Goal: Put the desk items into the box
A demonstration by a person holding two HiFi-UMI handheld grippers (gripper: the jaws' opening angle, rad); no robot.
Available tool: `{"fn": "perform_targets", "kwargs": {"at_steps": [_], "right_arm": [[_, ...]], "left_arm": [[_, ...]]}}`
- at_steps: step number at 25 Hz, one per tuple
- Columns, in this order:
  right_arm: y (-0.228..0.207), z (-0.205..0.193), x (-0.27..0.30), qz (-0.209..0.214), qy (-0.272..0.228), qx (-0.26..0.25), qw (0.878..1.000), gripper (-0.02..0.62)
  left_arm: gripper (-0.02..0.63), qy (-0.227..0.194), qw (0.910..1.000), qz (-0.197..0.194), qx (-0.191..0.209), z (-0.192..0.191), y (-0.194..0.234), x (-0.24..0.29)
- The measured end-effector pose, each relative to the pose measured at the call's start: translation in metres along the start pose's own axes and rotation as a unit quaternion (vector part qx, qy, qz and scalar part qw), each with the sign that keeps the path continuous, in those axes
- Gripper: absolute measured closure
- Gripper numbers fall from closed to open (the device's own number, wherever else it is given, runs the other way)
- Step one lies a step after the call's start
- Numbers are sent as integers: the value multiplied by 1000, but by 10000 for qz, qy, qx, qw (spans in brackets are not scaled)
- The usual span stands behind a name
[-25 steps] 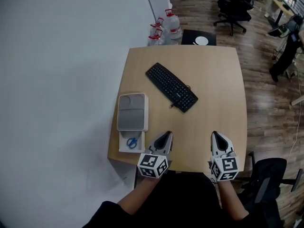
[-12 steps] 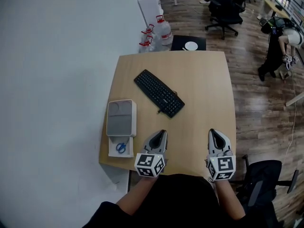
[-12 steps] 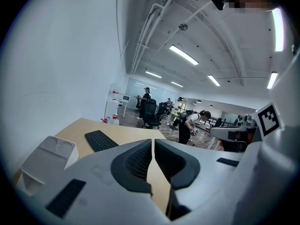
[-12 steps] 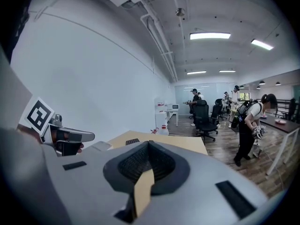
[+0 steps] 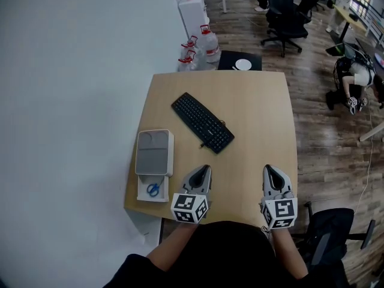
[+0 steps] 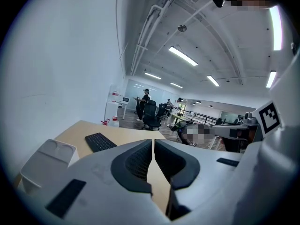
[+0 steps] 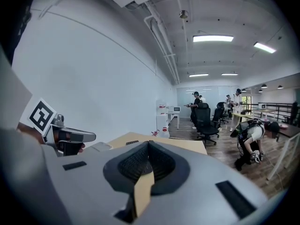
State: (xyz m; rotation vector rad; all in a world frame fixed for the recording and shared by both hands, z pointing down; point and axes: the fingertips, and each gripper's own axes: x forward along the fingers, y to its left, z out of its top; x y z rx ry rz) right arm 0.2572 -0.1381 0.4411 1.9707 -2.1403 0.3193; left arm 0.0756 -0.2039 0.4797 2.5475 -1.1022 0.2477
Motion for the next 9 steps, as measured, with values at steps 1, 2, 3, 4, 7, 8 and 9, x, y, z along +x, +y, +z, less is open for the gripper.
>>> {"fn": "perform_targets", "kwargs": {"at_steps": [1,2,3,4,7,8,9], "right_arm": [[1,2,1,-18,-19,0,10000,535],[2,3,1,-37,-40,-3,10000,536],[3,5,1,-55,-64,-5,10000,535],[4,6,1,-71,-89,-3,9999,536],[8,7,1,-94,-122,7,9999,535],[9,7,1,-100,-121,3,9999,535],[11,6,1,-106,-118,-3,9999,535]], "left_arm": [[578,17,10000,-11,20,0,2,0],[578,35,10000,-18,24,-1,3,0],[578,49,10000,-25,17,-1,4,-1],[578,57,10000,-32,11,-1,5,-1],[578,64,10000,-55,28,-1,8,-2],[578,66,10000,-64,35,-1,9,-3],[578,69,9999,-74,41,-1,10,-3]]}}
